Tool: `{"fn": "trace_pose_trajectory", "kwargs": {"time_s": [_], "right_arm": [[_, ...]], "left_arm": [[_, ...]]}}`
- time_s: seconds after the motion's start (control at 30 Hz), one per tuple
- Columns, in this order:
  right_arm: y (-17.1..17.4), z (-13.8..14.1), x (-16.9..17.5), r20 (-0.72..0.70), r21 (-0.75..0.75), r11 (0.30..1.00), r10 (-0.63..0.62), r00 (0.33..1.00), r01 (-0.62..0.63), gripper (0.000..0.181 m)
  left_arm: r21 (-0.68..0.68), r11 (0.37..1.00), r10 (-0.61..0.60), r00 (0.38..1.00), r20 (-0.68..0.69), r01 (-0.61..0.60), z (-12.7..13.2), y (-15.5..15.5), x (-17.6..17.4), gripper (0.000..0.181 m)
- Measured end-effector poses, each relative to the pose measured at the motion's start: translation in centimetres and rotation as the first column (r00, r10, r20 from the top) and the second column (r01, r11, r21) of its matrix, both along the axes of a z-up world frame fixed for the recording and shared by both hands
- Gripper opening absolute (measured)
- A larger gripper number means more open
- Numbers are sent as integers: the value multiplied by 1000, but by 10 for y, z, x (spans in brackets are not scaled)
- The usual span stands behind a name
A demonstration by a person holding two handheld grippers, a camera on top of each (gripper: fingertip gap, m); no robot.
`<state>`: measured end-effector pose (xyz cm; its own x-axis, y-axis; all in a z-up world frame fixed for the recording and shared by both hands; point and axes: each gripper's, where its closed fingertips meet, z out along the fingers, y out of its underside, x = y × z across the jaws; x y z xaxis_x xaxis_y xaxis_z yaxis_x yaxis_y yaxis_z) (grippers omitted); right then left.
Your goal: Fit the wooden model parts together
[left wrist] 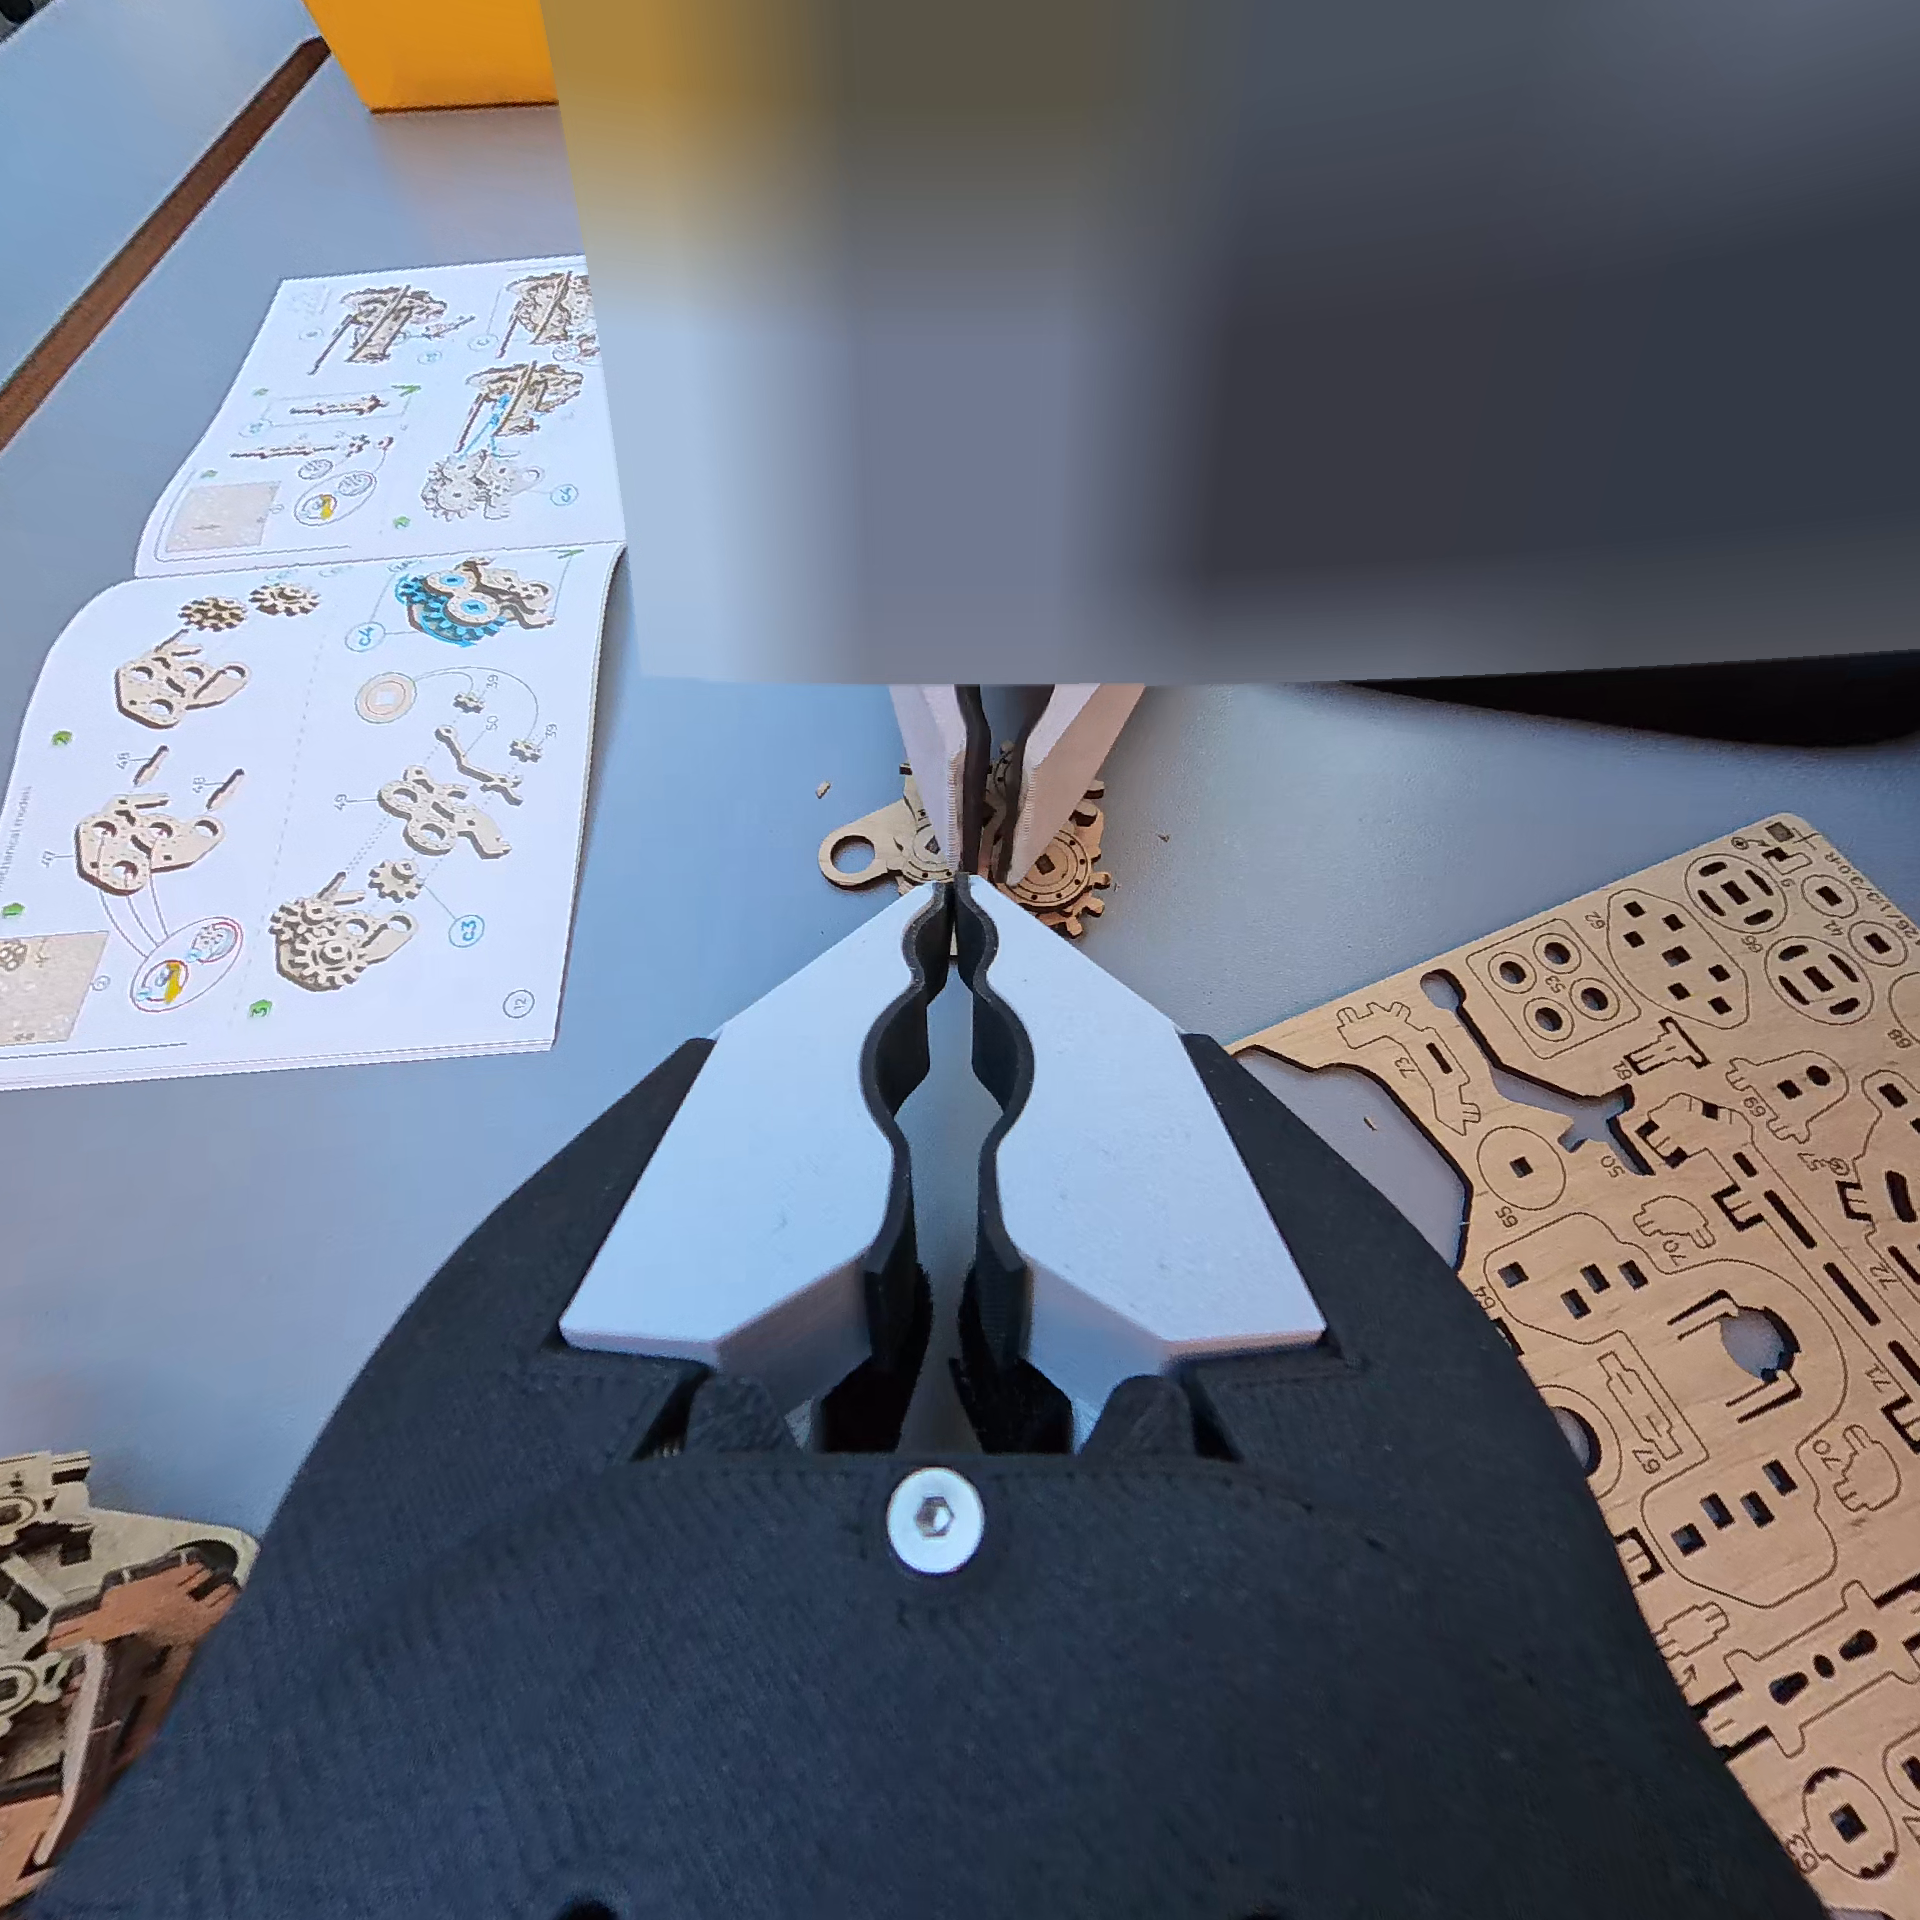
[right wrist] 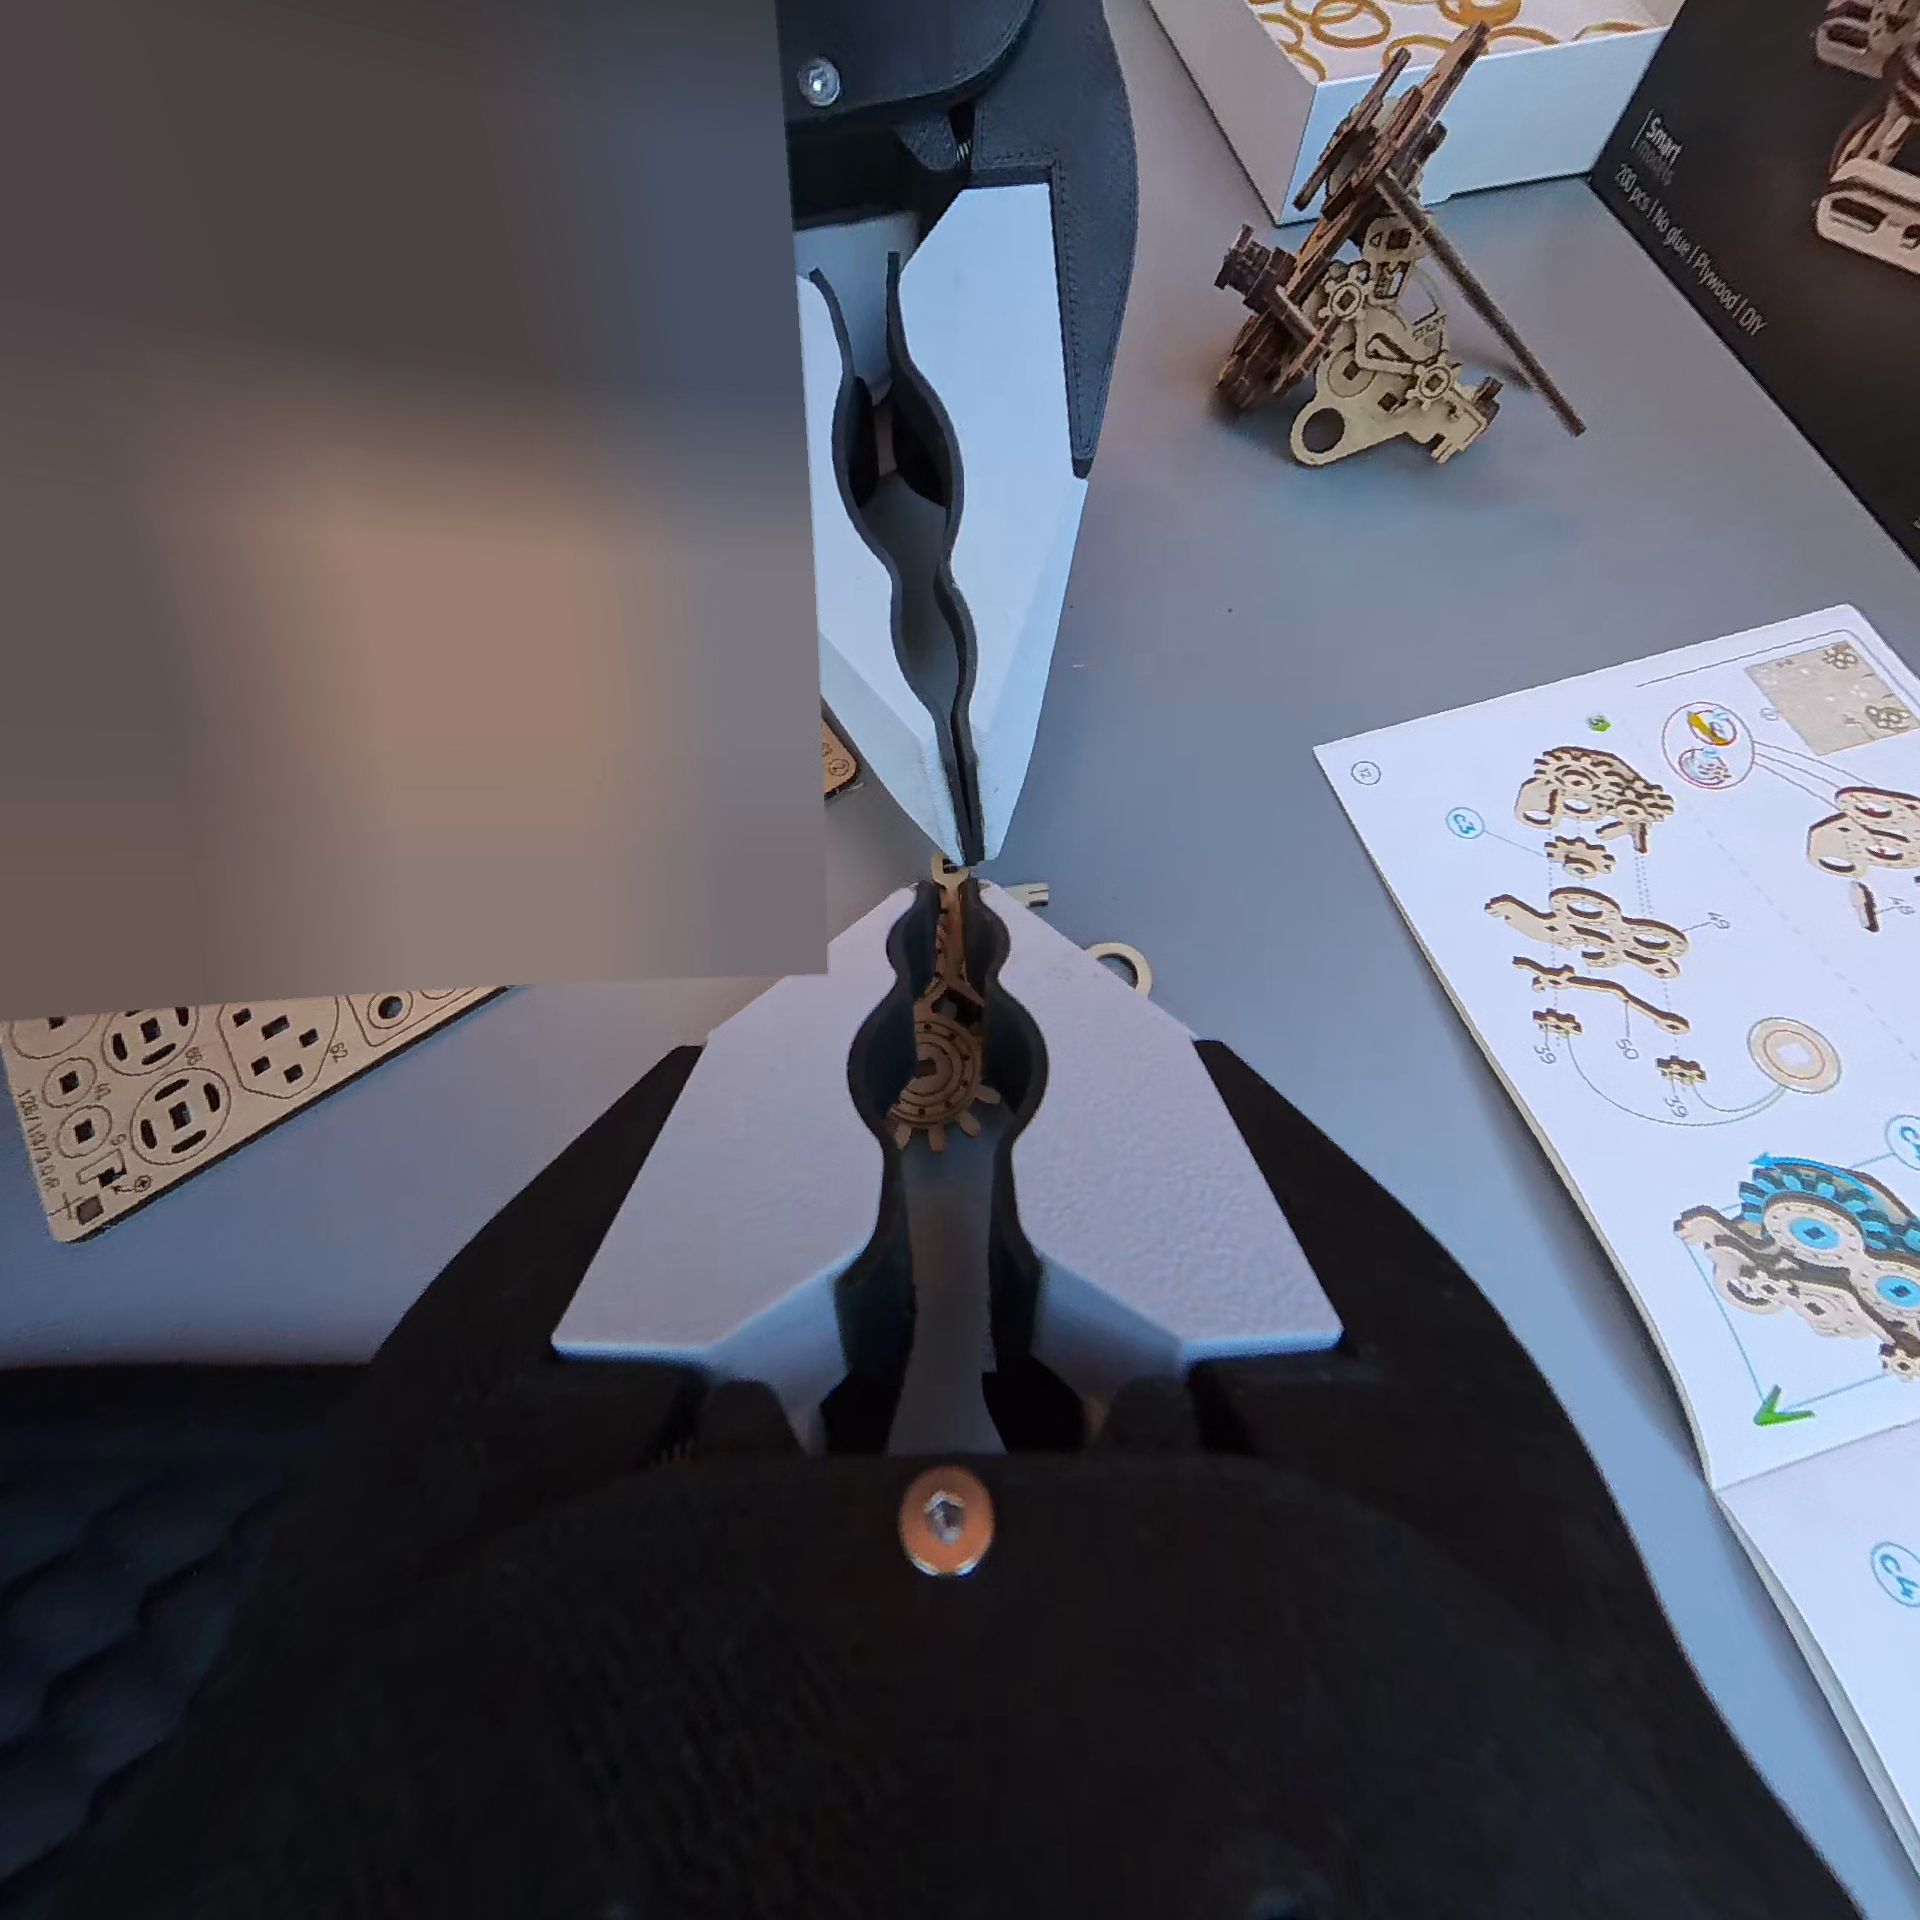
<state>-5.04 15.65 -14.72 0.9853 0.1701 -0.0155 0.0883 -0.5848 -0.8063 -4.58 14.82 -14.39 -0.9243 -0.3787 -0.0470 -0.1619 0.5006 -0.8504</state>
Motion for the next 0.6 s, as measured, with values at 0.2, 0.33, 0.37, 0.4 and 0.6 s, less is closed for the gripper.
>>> {"fn": "trace_pose_trajectory", "kwargs": {"time_s": [0.2, 0.33, 0.37, 0.4, 0.6], "right_arm": [[0, -6, 1, 15, -30, 1000, -5, 1000, 6, 1], [0, -5, 0, 5, -34, 999, -11, 1000, 11, 3], [0, -6, 0, 2, -38, 999, -11, 1000, 11, 4], [0, -6, 0, -3, -33, 999, -10, 1000, 10, 4], [1, -3, 1, -14, -16, 1000, -22, 1000, 22, 3]], "left_arm": [[-1, 1000, 3, 1000, -1, -3, 0, 0, 0, 0], [-2, 1000, 3, 1000, -4, -3, 0, 0, 0, 0], [-1, 1000, 3, 1000, -3, -3, 0, 0, 0, 0], [-1, 1000, 2, 1000, -2, -2, 0, 0, 0, 0], [-1, 1000, 5, 1000, -3, -5, 0, 0, 0, 0]]}}
